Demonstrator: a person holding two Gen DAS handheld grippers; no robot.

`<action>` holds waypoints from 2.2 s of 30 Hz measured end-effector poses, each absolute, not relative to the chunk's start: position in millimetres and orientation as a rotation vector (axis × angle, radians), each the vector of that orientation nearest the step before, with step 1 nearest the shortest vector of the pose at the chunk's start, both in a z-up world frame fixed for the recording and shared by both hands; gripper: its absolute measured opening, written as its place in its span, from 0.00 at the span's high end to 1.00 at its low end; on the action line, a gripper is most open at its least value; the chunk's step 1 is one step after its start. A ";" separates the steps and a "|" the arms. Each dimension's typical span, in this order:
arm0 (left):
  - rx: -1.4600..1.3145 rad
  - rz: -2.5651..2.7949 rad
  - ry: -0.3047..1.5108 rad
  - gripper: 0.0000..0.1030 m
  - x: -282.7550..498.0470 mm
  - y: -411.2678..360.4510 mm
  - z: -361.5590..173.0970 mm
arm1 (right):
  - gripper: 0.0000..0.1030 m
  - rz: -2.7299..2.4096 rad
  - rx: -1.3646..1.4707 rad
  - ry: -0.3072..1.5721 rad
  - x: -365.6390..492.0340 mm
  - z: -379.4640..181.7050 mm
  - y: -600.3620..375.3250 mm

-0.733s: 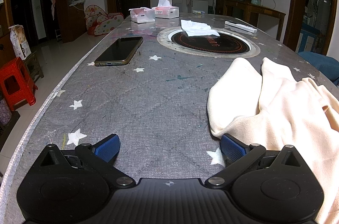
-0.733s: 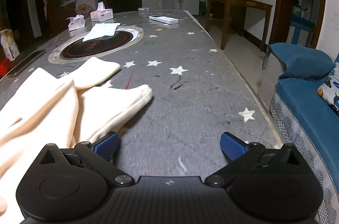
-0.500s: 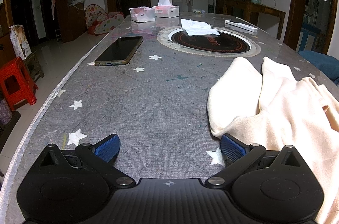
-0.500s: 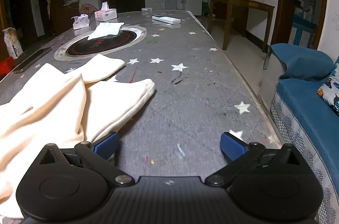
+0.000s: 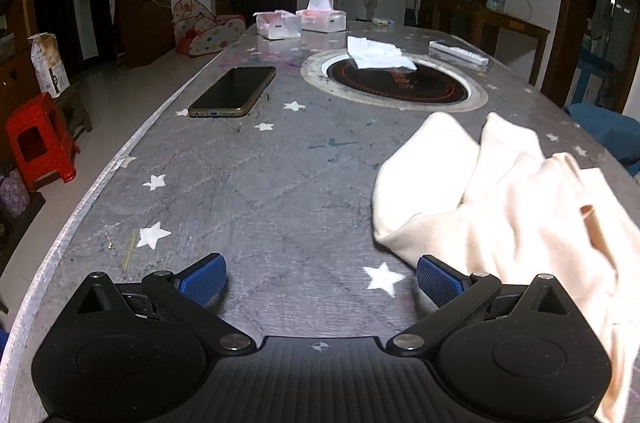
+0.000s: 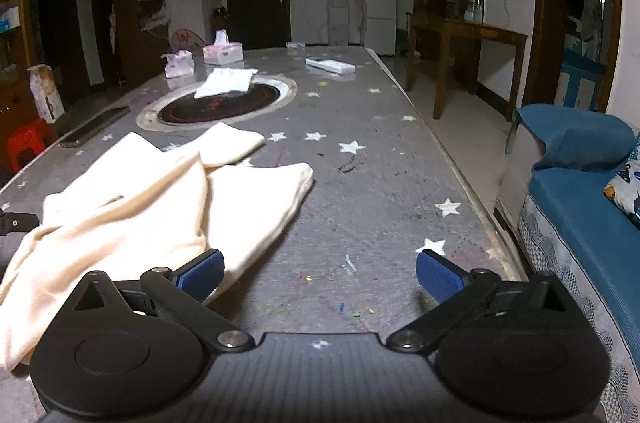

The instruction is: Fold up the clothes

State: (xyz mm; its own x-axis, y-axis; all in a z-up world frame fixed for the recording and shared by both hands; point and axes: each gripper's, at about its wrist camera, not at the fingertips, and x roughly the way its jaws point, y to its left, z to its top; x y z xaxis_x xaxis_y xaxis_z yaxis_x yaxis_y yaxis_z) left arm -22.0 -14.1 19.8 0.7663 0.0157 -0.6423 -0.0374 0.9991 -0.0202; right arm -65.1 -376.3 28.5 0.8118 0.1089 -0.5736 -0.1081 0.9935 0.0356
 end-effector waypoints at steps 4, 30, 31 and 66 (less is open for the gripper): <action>-0.032 0.007 0.681 0.00 -26.1 -20.8 27.3 | 0.00 0.126 0.002 0.603 -72.0 32.0 -372.5; 0.125 -0.323 0.655 0.25 5.2 -119.8 48.4 | 0.00 0.226 0.062 0.610 -70.1 45.2 -355.9; 0.133 -0.331 0.664 0.30 7.9 -122.7 46.1 | 0.00 0.229 0.063 0.609 -69.3 45.8 -355.6; 0.087 -0.320 0.701 0.90 26.6 -77.4 47.4 | 0.85 0.506 0.045 0.729 51.8 26.0 -304.3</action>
